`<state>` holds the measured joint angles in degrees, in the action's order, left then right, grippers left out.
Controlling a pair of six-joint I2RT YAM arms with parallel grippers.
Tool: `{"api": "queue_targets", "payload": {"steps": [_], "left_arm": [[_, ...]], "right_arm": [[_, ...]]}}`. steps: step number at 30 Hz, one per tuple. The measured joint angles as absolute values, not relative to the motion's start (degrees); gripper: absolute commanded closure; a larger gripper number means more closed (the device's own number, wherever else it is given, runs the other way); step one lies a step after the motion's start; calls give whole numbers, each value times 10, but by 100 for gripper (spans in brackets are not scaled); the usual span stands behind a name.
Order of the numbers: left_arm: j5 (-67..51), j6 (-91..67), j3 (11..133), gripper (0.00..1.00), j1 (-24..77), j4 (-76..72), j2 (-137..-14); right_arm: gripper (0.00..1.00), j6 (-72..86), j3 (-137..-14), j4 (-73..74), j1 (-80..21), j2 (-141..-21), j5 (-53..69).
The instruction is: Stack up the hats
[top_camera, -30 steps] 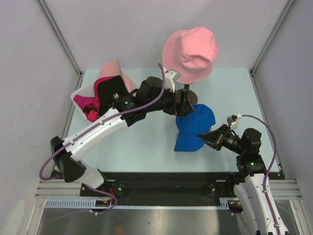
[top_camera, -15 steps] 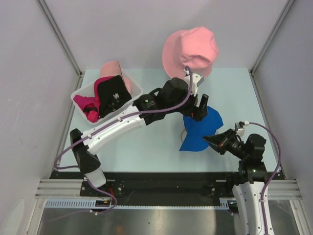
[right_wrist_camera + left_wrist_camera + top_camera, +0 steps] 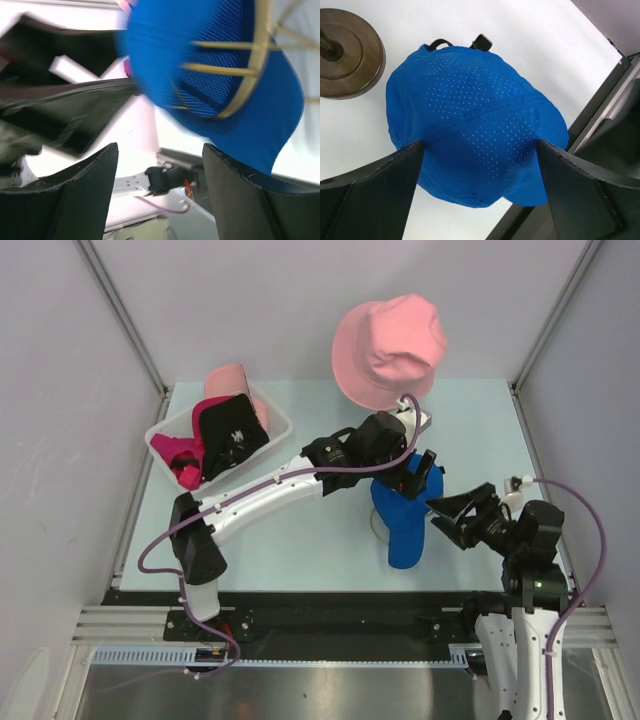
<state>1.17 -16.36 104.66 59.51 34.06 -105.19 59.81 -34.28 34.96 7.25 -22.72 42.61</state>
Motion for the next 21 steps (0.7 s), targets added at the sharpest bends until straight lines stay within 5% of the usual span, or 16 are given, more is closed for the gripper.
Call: {"api": "queue_targets", "payload": {"steps": [7, 17, 21], "left_arm": [[11, -155, 1046, 3, 595, 339, -1052], [7, -150, 1028, 58, 595, 323, -1052], [-2, -151, 1027, 69, 596, 319, -1052]], "right_arm": [[28, 503, -462, 394, 72, -256, 360], [31, 465, -424, 376, 73, -321, 298], [31, 465, -391, 349, 73, -320, 293]]}}
